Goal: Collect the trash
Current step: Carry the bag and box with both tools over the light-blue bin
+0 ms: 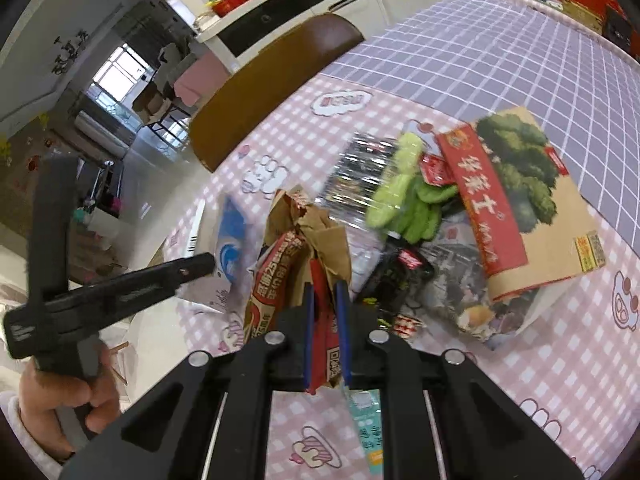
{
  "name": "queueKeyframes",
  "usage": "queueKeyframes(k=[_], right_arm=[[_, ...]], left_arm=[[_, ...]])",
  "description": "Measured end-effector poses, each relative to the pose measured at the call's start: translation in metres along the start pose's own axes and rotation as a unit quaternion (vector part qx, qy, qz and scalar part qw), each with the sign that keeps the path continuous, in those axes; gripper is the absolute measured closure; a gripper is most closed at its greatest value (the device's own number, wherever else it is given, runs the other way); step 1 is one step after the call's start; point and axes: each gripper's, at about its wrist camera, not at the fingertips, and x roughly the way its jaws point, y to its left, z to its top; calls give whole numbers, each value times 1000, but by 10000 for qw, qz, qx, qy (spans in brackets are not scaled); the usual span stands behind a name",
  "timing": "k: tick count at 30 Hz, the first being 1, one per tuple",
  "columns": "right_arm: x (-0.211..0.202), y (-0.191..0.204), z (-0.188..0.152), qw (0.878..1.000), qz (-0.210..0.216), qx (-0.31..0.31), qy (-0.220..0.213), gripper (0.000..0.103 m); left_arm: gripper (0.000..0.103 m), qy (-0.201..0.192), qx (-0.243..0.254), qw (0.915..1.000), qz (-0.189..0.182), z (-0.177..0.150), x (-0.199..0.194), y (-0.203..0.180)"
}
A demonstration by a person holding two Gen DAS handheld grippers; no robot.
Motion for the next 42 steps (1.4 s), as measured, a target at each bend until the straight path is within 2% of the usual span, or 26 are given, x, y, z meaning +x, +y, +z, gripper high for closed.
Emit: queueKeyframes(k=[6, 10, 17, 22, 26, 30, 37, 40, 42], right_arm=[[2, 35, 4, 9996, 95, -277, -19, 92], [8, 74, 2, 9980, 231, -585, 16, 92], [45, 175, -21, 9903, 656, -1177, 347, 92], [97, 255, -55, 9820, 733, -1581, 723, 92], [154, 298, -90, 9772, 696, -1639, 1154, 92], [224, 327, -131, 9727, 382, -1622, 1616, 92], [318, 357, -189, 9599, -108, -1824, 2128, 92], [347, 362, -202, 9573, -183, -1741, 2300, 84], [359, 362, -207, 9560, -207, -1698, 2382, 83]], left_arm=[[90, -425, -357, 9980, -297, -7, -42, 32], [90, -630, -585, 9958, -322, -23, -67, 65], [90, -781, -1211, 9893, -220, -66, -98, 163], [90, -664, -1738, 9825, -104, -102, -95, 246], [90, -516, -2160, 9750, 6, -135, -73, 313], [90, -232, -2433, 9697, 57, -161, -33, 361], [90, 205, -2711, 9623, -84, -193, 46, 418], [90, 367, -2842, 9580, -121, -201, 71, 439], [90, 425, -2930, 9550, -174, -205, 84, 450]])
